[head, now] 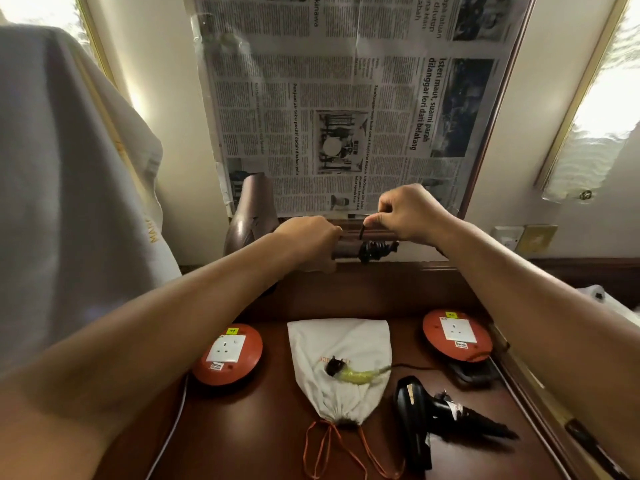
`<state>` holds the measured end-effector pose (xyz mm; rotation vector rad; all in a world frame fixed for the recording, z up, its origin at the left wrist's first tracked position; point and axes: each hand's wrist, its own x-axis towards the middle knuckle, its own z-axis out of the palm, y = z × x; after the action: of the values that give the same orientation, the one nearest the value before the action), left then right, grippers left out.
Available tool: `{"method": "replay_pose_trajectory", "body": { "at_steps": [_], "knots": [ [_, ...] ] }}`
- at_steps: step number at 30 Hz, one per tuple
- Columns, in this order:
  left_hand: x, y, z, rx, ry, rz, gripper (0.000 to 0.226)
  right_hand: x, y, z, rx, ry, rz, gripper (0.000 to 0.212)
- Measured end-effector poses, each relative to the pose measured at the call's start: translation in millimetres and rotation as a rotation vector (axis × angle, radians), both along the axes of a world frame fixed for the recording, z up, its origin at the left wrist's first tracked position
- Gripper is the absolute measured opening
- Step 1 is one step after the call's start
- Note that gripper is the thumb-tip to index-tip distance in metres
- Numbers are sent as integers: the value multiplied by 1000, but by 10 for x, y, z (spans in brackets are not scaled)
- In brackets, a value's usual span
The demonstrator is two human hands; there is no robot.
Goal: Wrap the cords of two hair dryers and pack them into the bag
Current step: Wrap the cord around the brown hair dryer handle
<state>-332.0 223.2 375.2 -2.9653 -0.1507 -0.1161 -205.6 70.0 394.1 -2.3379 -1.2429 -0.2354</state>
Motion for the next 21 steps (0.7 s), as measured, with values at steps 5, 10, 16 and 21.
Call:
{"method": "replay_pose_trajectory", "body": {
  "at_steps": [5,10,16,21],
  "knots": [
    [93,23,-26,-114,-19,67,36,-336,18,-101,144,-49,-7,29],
    [173,79,20,-212,-55,146,28,-526,-39,-386,303,62,-48,21],
    [192,29,85,-268,-38,159,28,-759,-105,-715,562,417,-21,17],
    [210,-41,92,-259,-43,112,29,-836,-130,-914,719,1017,110,29]
  ]
}}
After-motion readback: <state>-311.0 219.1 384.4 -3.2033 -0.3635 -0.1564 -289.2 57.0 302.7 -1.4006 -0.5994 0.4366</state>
